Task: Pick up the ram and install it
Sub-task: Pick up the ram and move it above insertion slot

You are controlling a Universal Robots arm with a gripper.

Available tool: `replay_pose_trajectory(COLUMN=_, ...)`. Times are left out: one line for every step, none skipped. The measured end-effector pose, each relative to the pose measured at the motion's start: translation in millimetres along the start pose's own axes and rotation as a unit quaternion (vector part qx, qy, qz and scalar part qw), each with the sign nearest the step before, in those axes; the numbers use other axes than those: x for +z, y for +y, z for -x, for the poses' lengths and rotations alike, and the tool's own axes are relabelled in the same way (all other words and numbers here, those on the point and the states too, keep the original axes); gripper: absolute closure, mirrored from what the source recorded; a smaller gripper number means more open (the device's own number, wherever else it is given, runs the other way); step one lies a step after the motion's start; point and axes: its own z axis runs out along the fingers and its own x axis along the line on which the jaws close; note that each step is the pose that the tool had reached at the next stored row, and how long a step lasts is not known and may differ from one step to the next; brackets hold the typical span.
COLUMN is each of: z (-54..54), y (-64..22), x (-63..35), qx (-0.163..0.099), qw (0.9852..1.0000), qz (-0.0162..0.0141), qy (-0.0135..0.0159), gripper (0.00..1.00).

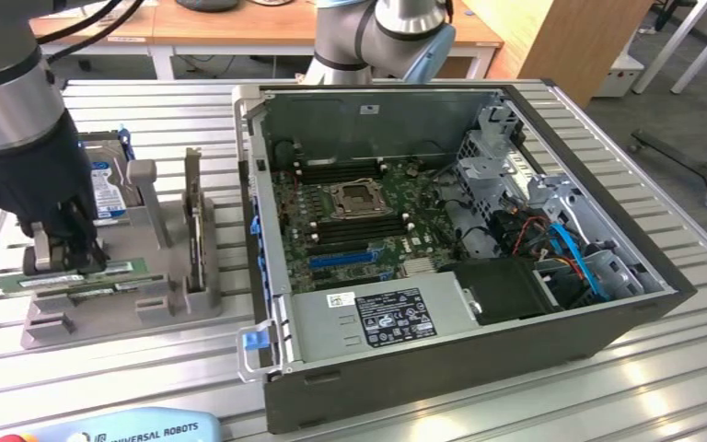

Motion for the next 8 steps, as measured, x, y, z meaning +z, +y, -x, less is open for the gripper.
replay_pose_trajectory(z=0.1, y=0.0, x=-3.1, qx=0.0, qw=1.0, qz=0.0, qy=0.0, gripper=0.88)
replay_pose_trajectory(z=0.1, y=0.0, x=-6.3, qx=0.0, qw=1.0, qz=0.0, qy=0.0, gripper=0.88)
replay_pose_trajectory(z=0.2, y=0.0, x=-9.8, qx=0.0, qw=1.0, qz=0.0, qy=0.0, gripper=0.88)
replay_pose_trajectory(z=0.3, y=0.0, x=-13.1, qx=0.0, qw=1.0, qz=-0.0001, qy=0.0, gripper=0.88)
replay_pose_trajectory(z=0.3, y=0.1, x=-16.5, qx=0.0, qw=1.0, qz=0.0, qy=0.0, gripper=0.88)
replay_pose_trajectory(z=0.4, y=0.1, x=-20.0, qx=0.0, qw=1.0, qz=0.0, qy=0.0, gripper=0.88)
replay_pose_trajectory(z=0.4, y=0.1, x=-23.5, qx=0.0, qw=1.0, qz=0.0, qy=0.0, gripper=0.88)
replay_pose_trajectory(z=0.5, y=0.1, x=-27.0, qx=0.0, qw=1.0, qz=0.0, qy=0.0, gripper=0.88)
